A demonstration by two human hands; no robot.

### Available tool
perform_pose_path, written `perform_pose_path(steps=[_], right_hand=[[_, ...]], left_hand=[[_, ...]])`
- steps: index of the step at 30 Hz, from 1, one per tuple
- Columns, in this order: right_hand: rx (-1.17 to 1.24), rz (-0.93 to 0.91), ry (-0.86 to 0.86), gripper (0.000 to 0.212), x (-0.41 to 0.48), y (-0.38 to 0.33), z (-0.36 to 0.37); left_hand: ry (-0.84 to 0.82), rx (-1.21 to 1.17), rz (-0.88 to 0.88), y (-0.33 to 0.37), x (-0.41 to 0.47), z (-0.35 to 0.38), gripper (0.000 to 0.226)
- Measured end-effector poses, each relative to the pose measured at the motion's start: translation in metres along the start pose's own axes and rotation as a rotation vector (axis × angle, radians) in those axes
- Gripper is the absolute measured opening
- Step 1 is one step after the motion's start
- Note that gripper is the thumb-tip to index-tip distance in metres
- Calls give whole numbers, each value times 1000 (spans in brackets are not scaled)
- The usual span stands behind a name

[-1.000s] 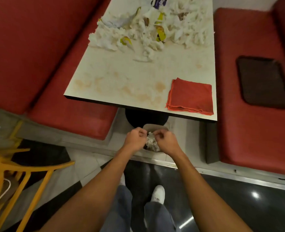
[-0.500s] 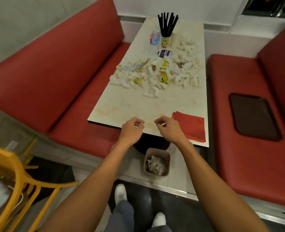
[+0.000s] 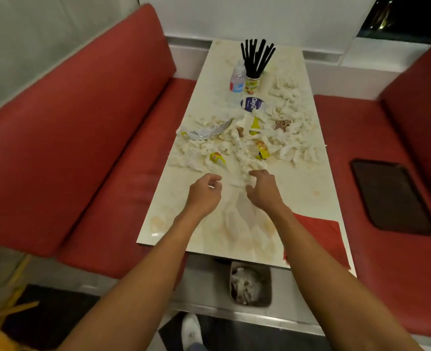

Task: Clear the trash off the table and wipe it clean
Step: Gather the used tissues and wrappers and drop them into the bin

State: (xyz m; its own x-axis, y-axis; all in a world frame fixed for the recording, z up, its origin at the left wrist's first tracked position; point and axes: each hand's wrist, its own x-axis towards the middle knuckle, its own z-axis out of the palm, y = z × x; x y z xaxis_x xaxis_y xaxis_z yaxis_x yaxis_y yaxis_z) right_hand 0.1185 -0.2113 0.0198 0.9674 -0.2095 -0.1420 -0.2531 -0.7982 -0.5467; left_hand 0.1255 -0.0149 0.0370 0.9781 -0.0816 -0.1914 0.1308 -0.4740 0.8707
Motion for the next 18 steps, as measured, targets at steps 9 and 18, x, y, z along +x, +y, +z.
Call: perform_pose_path(steps=[9, 18], right_hand=[[-128, 72, 26, 44, 45, -6, 40], [335, 134, 168, 13, 26, -47, 47]], left_hand=[[-83, -42, -43, -22, 62, -7, 24], [-115, -182, -119, -29, 71, -8, 29]])
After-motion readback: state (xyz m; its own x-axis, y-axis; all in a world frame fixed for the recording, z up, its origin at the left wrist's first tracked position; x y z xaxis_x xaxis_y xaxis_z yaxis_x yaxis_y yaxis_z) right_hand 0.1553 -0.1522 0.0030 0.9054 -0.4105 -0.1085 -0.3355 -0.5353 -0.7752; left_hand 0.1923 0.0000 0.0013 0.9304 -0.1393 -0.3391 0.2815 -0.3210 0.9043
